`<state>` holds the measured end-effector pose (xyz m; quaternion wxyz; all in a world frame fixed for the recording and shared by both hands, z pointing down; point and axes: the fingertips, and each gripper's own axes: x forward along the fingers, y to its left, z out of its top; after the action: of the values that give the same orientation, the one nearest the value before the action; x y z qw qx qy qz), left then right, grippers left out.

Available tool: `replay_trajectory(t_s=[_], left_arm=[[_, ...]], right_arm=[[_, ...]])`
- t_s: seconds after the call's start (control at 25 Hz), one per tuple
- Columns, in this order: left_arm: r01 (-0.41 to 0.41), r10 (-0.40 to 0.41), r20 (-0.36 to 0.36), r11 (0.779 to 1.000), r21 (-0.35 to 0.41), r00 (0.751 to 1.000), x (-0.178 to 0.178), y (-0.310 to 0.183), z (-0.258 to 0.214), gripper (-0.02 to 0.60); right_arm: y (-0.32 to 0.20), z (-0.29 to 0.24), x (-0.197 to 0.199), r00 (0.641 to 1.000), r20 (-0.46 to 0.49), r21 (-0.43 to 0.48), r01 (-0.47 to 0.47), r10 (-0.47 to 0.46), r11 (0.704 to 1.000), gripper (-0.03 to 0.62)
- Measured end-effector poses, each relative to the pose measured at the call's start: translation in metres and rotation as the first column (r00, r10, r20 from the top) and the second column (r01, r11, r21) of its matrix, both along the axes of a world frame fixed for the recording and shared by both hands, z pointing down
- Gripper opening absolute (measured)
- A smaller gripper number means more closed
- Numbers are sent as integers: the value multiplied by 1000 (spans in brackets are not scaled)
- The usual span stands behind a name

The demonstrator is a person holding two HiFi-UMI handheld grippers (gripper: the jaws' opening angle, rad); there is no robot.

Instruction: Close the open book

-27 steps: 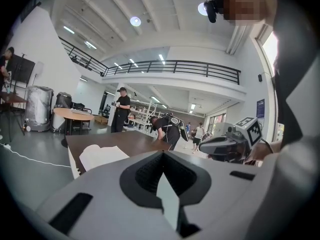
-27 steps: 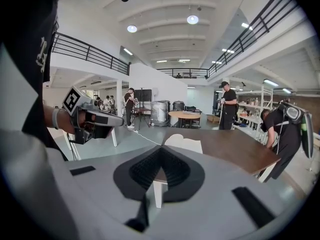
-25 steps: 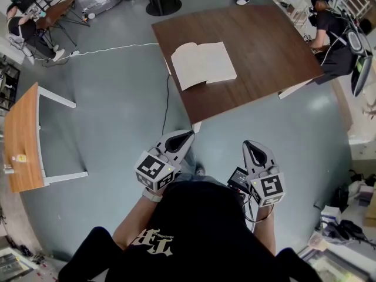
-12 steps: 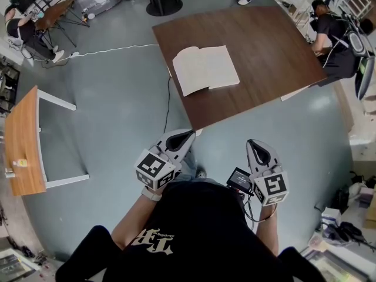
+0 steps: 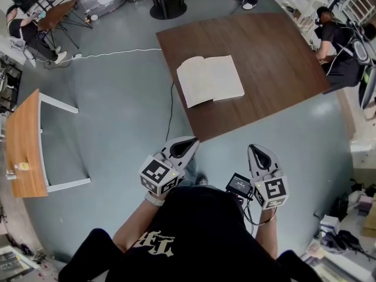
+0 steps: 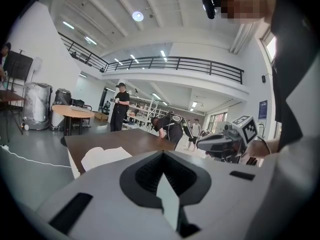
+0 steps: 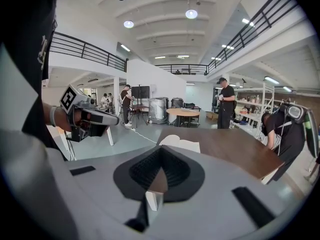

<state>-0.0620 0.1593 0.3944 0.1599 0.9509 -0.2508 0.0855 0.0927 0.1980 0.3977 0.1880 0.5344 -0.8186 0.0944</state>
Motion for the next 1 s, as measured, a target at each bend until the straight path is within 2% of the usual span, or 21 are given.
replay_trajectory(t_s=[0.44, 1.0], left_arm=[[62, -63, -1, 998, -24, 998, -28, -54, 9, 5], [62, -63, -19, 997, -44, 998, -39, -112, 11, 5]], right_arm=[[-54, 2, -18, 999, 16, -14, 35, -35, 999, -12], [-108, -4, -34, 999, -22, -23, 40, -41, 999, -12]])
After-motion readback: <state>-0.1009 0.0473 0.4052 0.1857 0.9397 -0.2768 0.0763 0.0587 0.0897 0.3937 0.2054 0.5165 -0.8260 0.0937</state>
